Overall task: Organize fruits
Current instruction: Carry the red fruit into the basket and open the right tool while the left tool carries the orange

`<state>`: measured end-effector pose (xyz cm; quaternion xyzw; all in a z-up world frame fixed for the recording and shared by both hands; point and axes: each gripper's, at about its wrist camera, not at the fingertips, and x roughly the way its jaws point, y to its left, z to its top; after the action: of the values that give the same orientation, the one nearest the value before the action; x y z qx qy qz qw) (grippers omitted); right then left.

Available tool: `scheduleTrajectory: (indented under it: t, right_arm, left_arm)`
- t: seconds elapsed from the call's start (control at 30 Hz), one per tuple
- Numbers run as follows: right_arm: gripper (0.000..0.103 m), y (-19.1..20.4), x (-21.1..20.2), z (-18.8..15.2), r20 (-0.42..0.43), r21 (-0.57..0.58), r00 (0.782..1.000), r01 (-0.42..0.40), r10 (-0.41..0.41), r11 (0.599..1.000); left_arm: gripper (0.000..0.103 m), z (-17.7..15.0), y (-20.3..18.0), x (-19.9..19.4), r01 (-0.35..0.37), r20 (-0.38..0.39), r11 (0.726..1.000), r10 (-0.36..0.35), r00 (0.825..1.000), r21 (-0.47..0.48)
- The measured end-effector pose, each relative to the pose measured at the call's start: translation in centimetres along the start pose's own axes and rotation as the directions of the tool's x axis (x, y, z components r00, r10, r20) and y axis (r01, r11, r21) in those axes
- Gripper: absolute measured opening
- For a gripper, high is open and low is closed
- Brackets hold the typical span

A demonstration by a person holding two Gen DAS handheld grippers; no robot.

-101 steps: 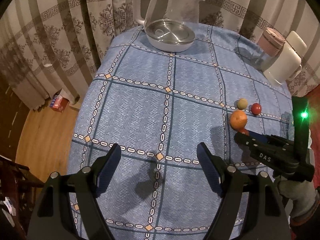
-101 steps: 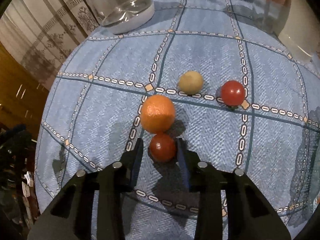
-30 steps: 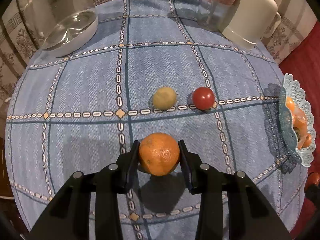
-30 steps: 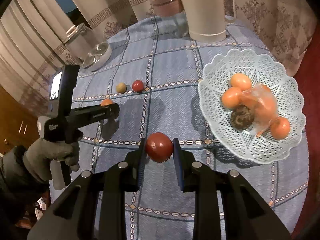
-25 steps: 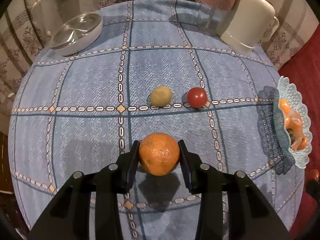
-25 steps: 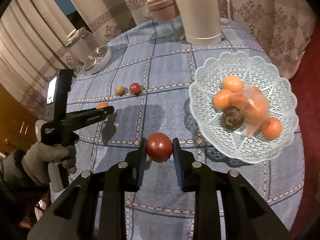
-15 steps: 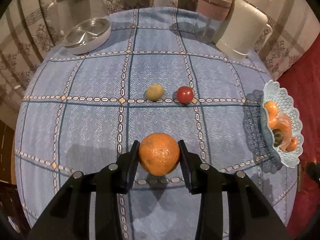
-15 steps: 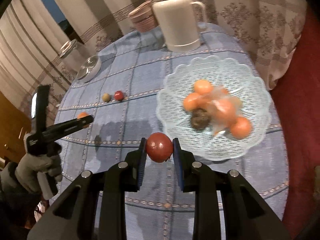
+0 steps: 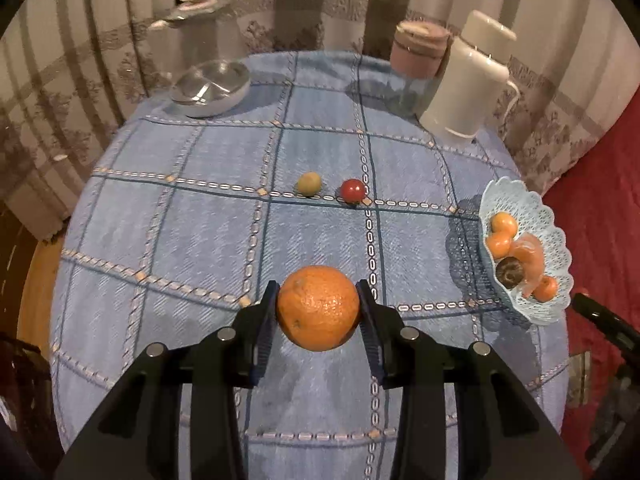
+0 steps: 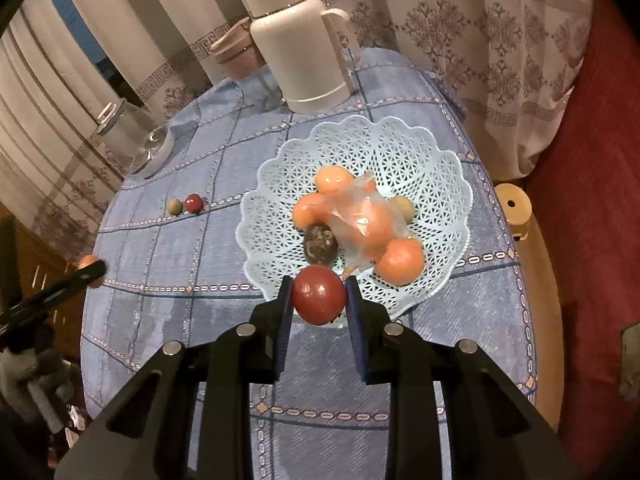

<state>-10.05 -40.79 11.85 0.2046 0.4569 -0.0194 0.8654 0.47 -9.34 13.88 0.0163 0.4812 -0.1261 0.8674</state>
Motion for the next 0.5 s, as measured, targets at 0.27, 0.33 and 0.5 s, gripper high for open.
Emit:
scheduleTrajectory:
  t: [0.27,0.33,0.5]
  right_arm:
    - [0.026,-0.4,2.5,0.4,-0.035,-0.041,0.999,0.01,-0.012,0.999]
    - [0.026,-0.5,3.2,0.4,-0.046,-0.051,0.999,0.014,-0.016,0.999]
    - [0.027,-0.6,4.2,0.2,-0.062,-0.063,0.997,0.031,-0.035,0.998]
  left_arm:
    - [0.039,-2.2,1.2,-4.9,-0.034,0.052,0.998,0.037,0.998,-0.058]
    - [0.039,-2.8,1.5,-5.7,-0.041,0.056,0.997,0.045,0.997,-0.063]
    - [0.039,-3.5,1.7,-6.8,-0.045,0.066,0.996,0.051,0.997,-0.08]
